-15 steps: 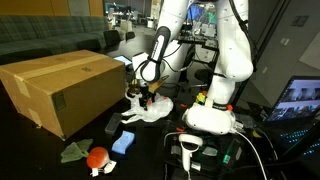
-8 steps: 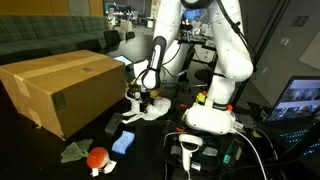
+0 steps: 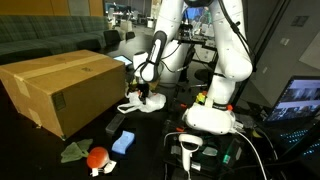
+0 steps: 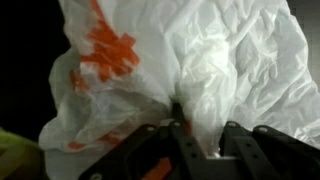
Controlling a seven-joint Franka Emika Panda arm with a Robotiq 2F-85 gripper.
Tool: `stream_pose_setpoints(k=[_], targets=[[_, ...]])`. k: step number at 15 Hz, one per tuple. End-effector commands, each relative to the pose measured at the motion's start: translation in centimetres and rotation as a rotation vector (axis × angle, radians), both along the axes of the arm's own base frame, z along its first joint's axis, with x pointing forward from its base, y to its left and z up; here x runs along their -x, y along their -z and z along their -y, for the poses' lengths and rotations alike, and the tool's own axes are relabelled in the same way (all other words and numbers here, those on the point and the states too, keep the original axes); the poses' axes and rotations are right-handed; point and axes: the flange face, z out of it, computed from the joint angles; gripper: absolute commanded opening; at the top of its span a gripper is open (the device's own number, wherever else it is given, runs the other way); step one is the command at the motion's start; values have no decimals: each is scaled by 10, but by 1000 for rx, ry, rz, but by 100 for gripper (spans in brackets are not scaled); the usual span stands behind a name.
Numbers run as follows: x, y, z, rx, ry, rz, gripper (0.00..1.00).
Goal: Put the objects on top of the box on to the table and the objects on the table on to the top of the box
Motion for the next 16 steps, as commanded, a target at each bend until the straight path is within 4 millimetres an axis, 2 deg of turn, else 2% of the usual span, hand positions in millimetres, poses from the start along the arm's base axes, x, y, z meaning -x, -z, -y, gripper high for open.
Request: stream_pose_setpoints(k=[1,4,9,16], targets=[[-21,-57,19,1,-162,109,1],[-39,-100,30,-1,-283,195,0],[-52,-172,36,28,-451,381,1],[-45,-261,36,51,-496,621,1]])
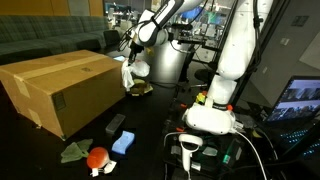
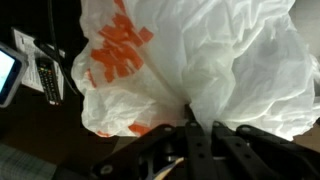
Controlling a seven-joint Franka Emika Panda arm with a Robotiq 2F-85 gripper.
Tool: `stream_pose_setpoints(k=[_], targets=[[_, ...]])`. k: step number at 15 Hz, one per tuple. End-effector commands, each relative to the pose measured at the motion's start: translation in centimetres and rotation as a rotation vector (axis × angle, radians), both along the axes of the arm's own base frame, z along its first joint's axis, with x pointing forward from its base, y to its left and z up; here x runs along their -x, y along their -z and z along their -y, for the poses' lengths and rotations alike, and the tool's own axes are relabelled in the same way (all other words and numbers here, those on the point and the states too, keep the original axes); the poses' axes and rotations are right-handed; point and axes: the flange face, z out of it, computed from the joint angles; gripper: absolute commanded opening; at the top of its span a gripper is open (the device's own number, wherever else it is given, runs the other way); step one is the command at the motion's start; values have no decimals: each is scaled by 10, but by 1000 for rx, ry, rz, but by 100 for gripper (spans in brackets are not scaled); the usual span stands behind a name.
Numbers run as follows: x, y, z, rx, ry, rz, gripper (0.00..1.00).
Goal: Put the objects on top of the box on to the table and the objects on the table on to the top of the box
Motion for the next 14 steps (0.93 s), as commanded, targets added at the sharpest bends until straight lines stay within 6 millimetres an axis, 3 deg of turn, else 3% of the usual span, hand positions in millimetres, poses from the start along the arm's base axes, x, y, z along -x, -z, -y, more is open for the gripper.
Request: stream_pose_setpoints(k=[1,4,8,11,14], targets=[[16,-51,-3,-8,-22,135,1],[21,-93,7,-51,19,223,1],[10,-131,12,-29,59,260,1],[-12,-156,-2,39,65,267,1],[-46,-186,-37,123,49,241,1]])
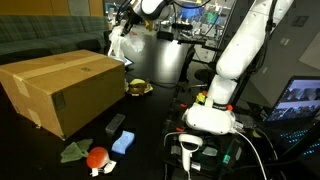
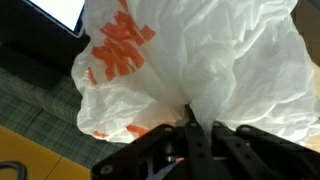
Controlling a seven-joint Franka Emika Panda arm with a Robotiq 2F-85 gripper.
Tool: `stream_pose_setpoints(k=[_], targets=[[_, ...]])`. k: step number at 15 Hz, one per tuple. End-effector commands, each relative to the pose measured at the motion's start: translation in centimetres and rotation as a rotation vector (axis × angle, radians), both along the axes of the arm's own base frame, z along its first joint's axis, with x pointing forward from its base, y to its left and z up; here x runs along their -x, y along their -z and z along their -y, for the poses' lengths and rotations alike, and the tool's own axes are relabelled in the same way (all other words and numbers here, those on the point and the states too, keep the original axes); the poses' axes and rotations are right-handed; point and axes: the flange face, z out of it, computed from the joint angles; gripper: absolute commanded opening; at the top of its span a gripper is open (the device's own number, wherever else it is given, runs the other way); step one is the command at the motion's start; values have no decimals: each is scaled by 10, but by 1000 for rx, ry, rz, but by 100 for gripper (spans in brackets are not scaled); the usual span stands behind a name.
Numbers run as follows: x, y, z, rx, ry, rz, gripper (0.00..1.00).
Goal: Put the objects on top of the box on to the table and the objects on the table on to the top of the box
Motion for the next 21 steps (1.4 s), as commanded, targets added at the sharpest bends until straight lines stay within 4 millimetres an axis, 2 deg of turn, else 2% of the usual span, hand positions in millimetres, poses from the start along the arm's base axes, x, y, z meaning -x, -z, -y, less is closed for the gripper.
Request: stream_pose_setpoints(k=[1,4,5,8,10,14,17,20,21], targets=[[-42,-44,-41,82,7,-20,1],[-79,-58,-90,132,-8,-56,1],[-92,-56,-104,148,-4,-74,1],[-128,-46,-138,123,17,-123,1],[-153,-27,-155,84,72,-156,1],[-197,8,-178,11,267,-158,1],[-222,29,-183,-40,345,-189,1],[-235,36,-185,-66,351,-220,1],[-236,36,-185,-69,350,-230,27]])
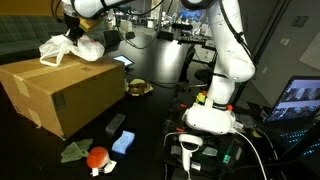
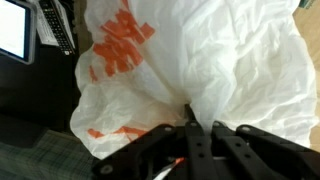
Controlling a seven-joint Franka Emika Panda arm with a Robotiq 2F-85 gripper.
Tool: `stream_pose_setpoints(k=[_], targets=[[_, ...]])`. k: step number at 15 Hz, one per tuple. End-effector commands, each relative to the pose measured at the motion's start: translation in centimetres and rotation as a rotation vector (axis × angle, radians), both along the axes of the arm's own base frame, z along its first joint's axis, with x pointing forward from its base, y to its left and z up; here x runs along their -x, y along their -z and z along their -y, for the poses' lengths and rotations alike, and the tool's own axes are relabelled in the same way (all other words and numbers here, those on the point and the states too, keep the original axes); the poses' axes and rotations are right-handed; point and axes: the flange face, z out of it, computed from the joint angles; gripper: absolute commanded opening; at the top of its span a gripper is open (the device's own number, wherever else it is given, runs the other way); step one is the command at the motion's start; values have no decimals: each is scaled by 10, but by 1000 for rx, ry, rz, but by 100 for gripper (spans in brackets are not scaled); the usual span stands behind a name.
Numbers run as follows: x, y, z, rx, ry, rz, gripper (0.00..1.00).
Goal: Put the objects on top of the box on to the table and the objects on the table on to the top of the box
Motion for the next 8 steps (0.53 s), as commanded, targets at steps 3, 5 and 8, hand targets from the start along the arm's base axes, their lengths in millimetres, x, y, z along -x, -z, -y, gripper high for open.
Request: stream_pose_setpoints(k=[3,5,8], targets=[[-11,-15,-2,-30,-25,-45,42],[-1,-25,0,-25,-85,-74,58],[12,-41,1,5,-204,-91,80]])
